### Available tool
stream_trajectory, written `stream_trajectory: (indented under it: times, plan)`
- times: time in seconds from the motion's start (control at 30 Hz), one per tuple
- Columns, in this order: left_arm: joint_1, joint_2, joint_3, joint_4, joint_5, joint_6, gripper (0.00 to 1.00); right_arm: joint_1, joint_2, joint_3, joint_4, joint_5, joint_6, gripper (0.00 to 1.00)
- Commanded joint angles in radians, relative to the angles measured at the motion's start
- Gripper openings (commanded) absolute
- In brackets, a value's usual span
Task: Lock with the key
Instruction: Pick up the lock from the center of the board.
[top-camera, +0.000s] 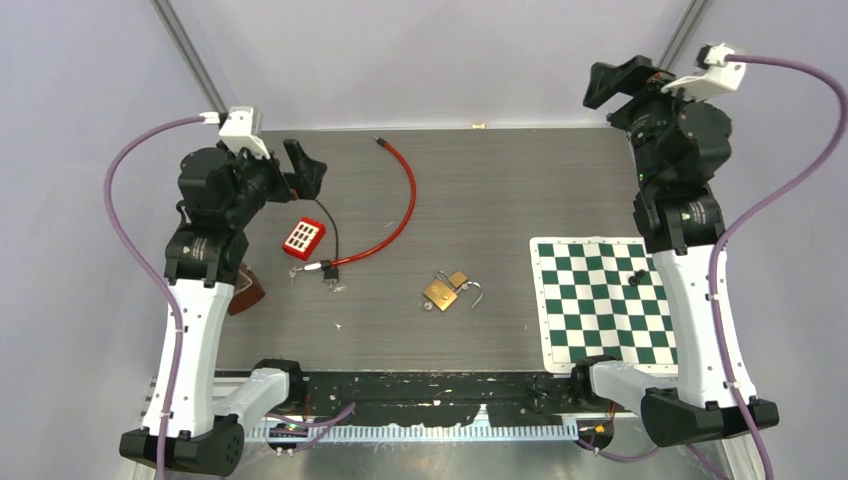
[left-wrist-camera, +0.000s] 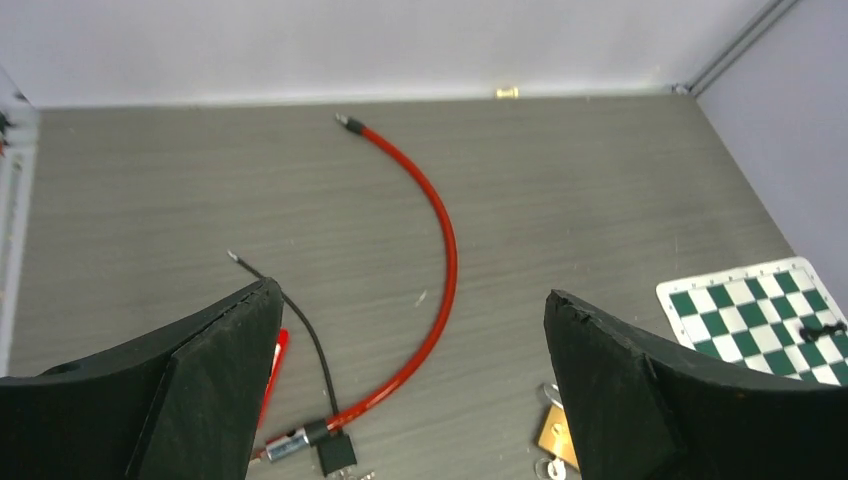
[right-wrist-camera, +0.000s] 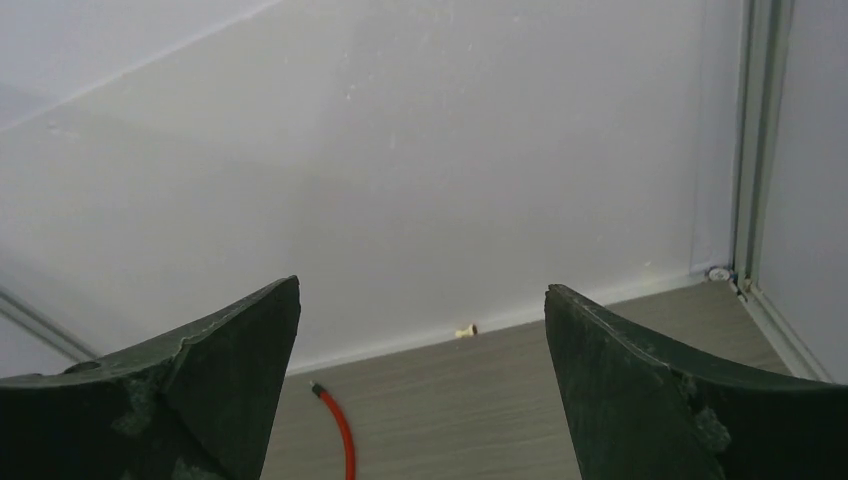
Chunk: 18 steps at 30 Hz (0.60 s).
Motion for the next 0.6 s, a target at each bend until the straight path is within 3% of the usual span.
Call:
stream_trajectory:
  times: [0.0,0.23,0.37,0.57]
  plan:
    - [0.006,-0.031,-0.075,0.062,0.066,-0.021,1.0,-0.005,0.013,-0.054,-0.009,-0.124,0.041,0.98]
    - [0.006,-0.036,-0.228,0.173,0.132,-0.086,1.0,-0.004,0.03,-0.2,-0.005,-0.241,0.094,0.96]
    - [0.001,0.004,-0.298,0.274,0.285,-0.149,1.0,0.013,0.06,-0.281,-0.024,-0.271,0.128,0.97]
    - [-0.188,0.049,-0.401,0.312,0.228,-0.06,0.99,0.122,0.104,-0.414,-0.06,-0.189,0.119,0.89]
